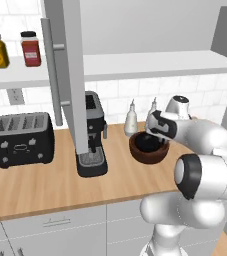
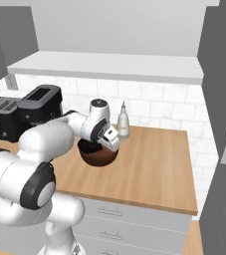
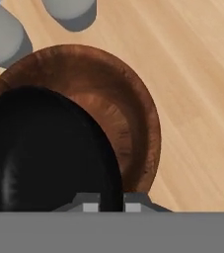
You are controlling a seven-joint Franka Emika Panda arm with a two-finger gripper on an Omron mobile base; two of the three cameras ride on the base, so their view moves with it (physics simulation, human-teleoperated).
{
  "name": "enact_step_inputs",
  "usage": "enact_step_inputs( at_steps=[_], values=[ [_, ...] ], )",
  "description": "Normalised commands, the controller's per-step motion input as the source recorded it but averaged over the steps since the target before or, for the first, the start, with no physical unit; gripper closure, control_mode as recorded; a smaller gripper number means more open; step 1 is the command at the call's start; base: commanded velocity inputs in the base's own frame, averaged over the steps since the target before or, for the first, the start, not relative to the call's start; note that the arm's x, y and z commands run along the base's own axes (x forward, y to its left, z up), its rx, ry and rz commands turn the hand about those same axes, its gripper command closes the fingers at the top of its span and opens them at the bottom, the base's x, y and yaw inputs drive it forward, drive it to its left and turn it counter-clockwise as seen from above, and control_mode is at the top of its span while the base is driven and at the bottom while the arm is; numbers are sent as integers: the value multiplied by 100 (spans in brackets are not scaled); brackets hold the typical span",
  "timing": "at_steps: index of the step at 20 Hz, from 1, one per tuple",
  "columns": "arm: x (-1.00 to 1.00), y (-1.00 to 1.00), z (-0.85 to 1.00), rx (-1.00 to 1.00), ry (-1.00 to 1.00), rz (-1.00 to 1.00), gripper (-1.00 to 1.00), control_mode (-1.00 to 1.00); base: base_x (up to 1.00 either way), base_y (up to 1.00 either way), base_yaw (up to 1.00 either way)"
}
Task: Pick up the bowls on the counter and stack them on top of one another in the open cabinet. Place the smaller bowl on top of the larger bowl.
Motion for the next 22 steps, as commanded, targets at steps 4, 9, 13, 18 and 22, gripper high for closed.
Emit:
enact_step_inputs(
  at_steps=[4, 9, 13, 18, 22],
  values=[
    [7, -4, 14, 2, 2, 0, -100, -100, 0, 0, 0],
    [-11, -60, 32, 3, 5, 3, -100, -100, 0, 0, 0],
    [1, -34, -4, -1, 5, 9, -100, -100, 0, 0, 0],
    [11, 0, -31, -4, 8, 3, -100, -100, 0, 0, 0],
    [2, 11, -49, -5, 10, 2, -100, -100, 0, 0, 0]
  ],
)
